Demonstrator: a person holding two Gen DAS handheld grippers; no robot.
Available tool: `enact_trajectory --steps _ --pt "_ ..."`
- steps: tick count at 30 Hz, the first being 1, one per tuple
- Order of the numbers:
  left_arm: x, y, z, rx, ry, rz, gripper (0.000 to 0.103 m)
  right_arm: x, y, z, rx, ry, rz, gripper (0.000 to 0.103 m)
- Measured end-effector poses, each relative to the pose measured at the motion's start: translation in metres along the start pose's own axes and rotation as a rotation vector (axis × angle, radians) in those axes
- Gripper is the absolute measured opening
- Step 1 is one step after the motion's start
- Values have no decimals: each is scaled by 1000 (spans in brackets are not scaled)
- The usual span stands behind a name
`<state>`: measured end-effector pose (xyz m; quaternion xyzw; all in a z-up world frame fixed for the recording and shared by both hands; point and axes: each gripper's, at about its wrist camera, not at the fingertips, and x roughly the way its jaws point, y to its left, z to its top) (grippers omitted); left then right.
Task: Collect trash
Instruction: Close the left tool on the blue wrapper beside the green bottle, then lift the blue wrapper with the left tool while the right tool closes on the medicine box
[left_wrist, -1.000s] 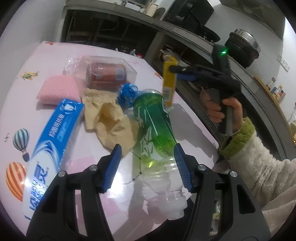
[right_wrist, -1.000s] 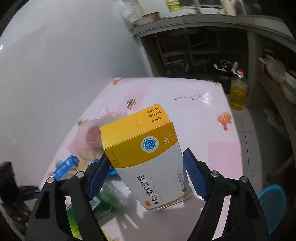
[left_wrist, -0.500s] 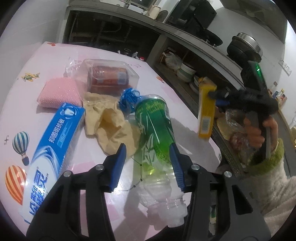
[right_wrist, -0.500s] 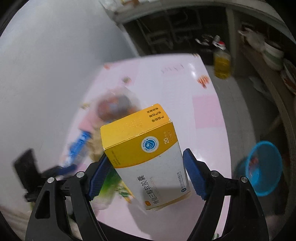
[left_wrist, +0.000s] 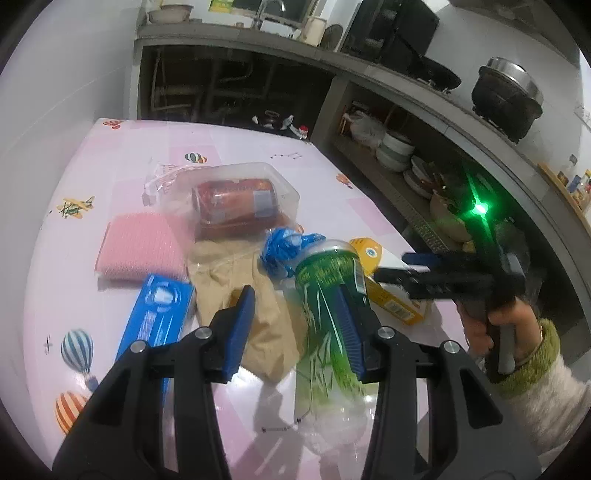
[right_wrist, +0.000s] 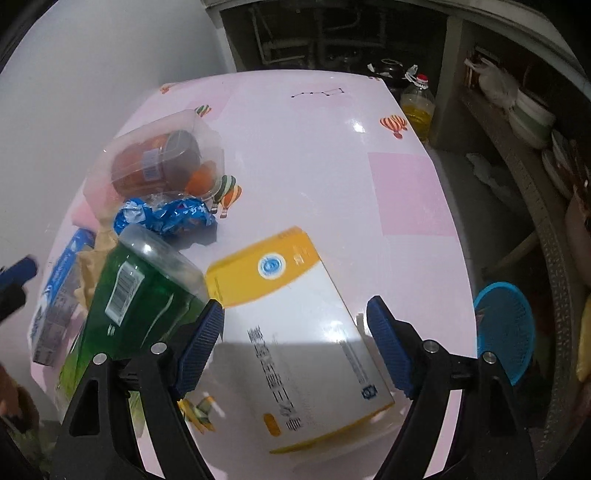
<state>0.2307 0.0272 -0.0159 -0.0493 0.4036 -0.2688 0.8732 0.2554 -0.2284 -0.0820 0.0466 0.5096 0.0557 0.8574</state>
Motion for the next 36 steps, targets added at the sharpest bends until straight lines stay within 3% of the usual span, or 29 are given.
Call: enact_trajectory --steps 11,19,26,30,36 --pt "62 16 46 -143 144 -89 37 -1 -15 -19 17 -31 89 80" --pt "98 15 56 -151 199 7 38 -2 -18 -21 16 -40 105 80" --pt "114 23 55 -198 233 12 37 -2 -19 -22 24 -46 115 80" --pt "117 24 54 -214 234 9 24 -3 -19 -22 24 -49 116 80" --pt "109 15 54 -175 188 22 15 -6 -18 -23 17 -60 89 79"
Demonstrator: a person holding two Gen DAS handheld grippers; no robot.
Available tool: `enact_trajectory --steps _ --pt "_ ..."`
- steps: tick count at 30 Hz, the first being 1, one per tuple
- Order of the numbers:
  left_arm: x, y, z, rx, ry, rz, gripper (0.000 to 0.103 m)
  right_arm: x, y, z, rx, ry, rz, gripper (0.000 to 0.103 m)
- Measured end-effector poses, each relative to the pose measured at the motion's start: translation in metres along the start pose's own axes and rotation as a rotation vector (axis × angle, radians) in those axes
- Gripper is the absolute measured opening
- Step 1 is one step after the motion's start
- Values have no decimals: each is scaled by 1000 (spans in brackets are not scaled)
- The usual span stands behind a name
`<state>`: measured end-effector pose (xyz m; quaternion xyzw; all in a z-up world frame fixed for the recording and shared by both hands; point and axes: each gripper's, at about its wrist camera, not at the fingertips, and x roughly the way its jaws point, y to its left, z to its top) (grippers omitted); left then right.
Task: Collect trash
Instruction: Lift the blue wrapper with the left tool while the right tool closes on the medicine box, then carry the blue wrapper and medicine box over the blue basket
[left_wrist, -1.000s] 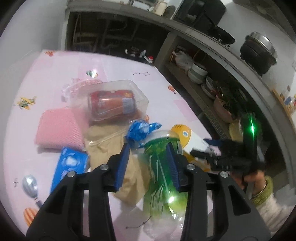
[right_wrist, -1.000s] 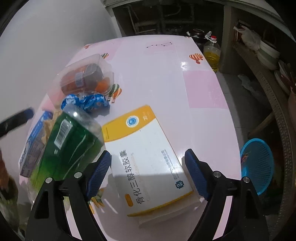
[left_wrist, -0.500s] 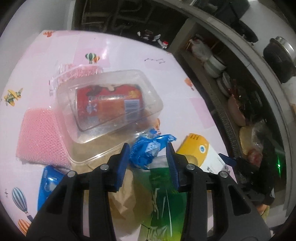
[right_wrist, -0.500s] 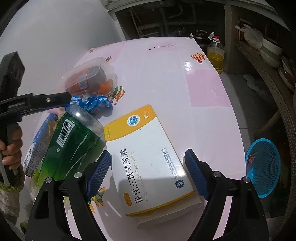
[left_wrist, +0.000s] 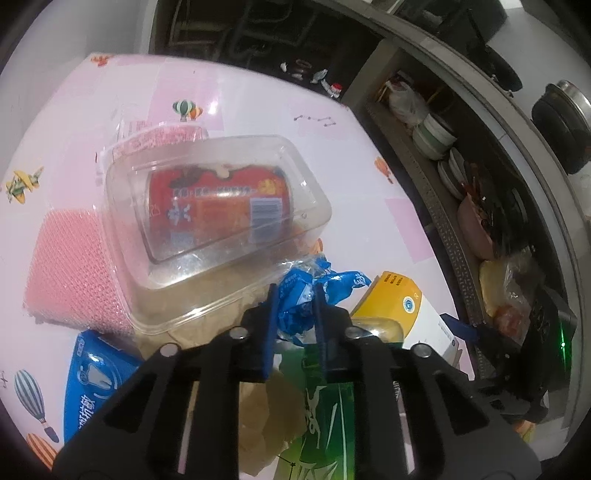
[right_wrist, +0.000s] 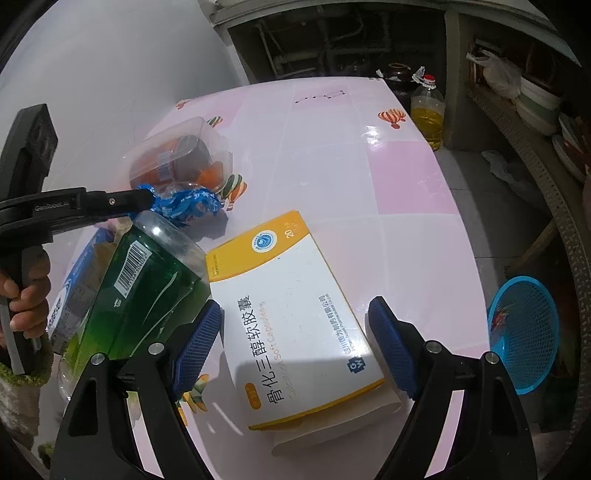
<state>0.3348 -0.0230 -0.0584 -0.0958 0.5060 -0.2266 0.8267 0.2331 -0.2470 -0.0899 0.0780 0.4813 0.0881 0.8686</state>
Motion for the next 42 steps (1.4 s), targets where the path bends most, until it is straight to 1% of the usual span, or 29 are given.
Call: enact_trajectory --steps 4,7,11,15,17,19,22,25,29,33,35,36,37,42 --pt "-10 -9 -3 45 -50 20 12 -4 0 -1 6 -3 -12 71" --pt "-24 -21 -7 94 -115 25 11 -7 -1 -2 15 -8 -22 65" --pt "-40 -36 -10 166 -194 46 10 -9 -2 -2 24 -7 -26 65" --pt "-57 -55 -14 233 -264 73 10 -9 2 -1 -4 -11 -31 65" --pt "-65 -63 -16 269 -293 93 10 -9 6 0 -34 -9 -39 67" --pt "-70 -73 -18 308 -318 115 10 -7 10 1 -63 -1 -44 72" --pt "-71 -83 -23 349 -329 136 10 -3 16 5 -133 12 -55 76" --pt "-67 -89 -26 373 -320 154 10 2 20 9 -179 25 -50 79" --pt "-60 -91 -29 367 -300 160 9 13 25 11 -235 72 -60 79" --pt "-55 -88 -30 367 -296 187 9 18 31 8 -265 90 -79 79" --pt "-54 -85 -30 364 -297 201 9 18 32 6 -269 87 -91 79" --pt "-53 -84 -30 362 -297 206 9 18 32 5 -263 88 -93 75" --pt "-53 -83 -30 358 -295 207 9 17 31 5 -254 88 -93 74" --pt "-54 -82 -32 355 -302 221 9 9 22 2 -178 78 -107 73"
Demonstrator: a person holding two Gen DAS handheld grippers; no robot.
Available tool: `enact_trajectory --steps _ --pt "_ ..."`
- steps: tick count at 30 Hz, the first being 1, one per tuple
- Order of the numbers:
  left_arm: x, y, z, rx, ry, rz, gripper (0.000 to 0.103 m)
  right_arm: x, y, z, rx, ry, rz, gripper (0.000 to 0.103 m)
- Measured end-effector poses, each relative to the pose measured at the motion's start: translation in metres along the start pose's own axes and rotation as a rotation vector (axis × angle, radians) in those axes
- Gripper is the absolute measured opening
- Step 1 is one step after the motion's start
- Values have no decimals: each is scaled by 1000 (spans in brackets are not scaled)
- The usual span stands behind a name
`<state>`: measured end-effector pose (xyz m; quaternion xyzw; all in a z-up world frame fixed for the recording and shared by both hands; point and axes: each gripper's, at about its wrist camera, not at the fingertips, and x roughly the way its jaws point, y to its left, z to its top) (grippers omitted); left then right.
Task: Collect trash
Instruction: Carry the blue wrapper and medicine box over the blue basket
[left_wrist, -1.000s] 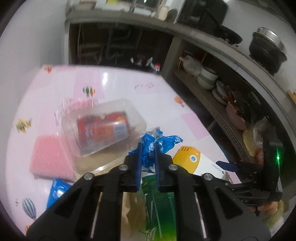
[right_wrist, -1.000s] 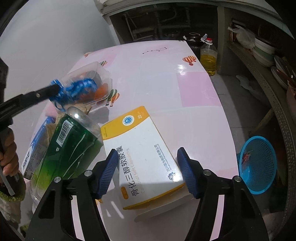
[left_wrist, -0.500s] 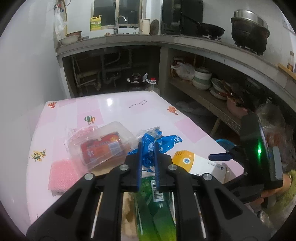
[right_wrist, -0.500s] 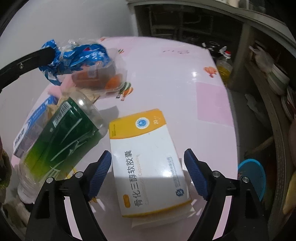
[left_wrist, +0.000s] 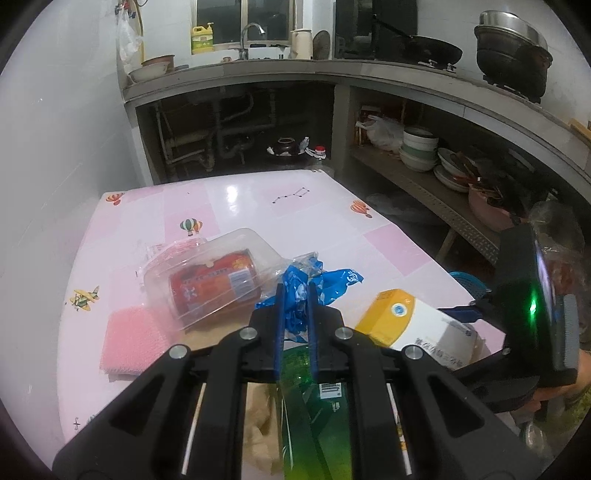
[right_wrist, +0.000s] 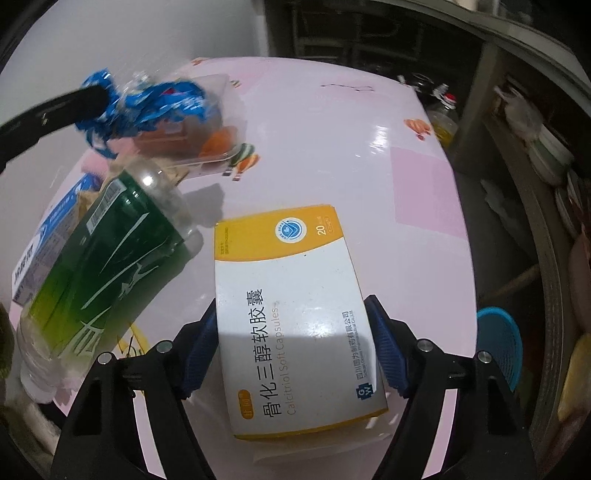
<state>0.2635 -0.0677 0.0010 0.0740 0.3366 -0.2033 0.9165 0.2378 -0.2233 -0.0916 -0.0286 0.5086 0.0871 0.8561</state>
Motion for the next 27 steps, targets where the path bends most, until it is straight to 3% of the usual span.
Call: enact_trajectory --steps 17,27 --pt "-26 -9 2 3 -40 -16 9 -69 -49 -31 278 -117 -50 73" --pt "-48 -42 6 84 -46 -78 9 -107 -74 -77 445 -185 -60 73"
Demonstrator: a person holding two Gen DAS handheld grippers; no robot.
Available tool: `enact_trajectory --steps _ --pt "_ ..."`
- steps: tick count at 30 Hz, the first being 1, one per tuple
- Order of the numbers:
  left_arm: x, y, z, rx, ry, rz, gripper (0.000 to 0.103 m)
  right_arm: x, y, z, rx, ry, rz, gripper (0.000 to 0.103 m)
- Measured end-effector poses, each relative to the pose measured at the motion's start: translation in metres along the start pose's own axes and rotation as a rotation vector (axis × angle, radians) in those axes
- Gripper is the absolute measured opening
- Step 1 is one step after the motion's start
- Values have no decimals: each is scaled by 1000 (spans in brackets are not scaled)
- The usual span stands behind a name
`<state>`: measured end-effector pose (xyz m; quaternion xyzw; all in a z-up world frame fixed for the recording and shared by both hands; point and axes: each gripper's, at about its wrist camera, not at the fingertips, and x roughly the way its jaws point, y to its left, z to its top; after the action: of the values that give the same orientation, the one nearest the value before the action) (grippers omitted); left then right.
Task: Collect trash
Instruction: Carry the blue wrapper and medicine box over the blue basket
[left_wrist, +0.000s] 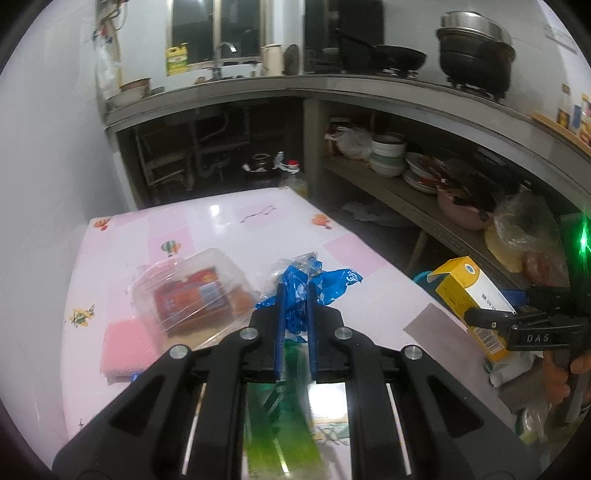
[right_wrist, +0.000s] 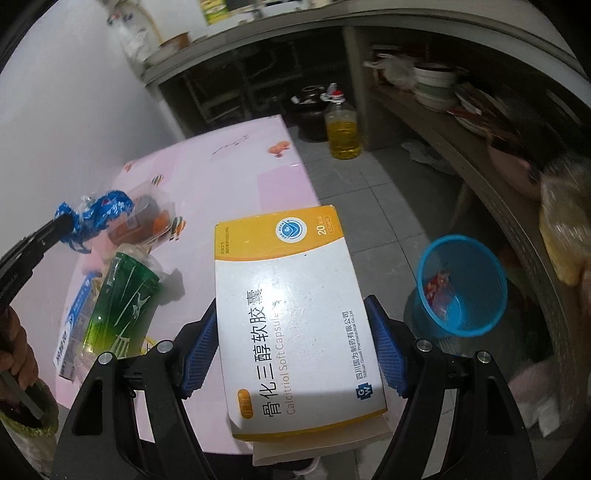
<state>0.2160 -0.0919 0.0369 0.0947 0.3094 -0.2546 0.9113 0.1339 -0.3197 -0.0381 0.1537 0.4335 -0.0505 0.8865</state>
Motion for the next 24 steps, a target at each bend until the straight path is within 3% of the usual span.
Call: enact_trajectory --steps 12,19,24 --pt "20 -75 23 123 80 -141 8 -35 -83 -35 236 -79 -24 73" --pt "69 -136 45 137 210 -289 8 -53 -160 -60 441 -138 -104 73" --pt "128 -199 51 165 342 -359 8 -43 -218 -82 612 -141 -136 73"
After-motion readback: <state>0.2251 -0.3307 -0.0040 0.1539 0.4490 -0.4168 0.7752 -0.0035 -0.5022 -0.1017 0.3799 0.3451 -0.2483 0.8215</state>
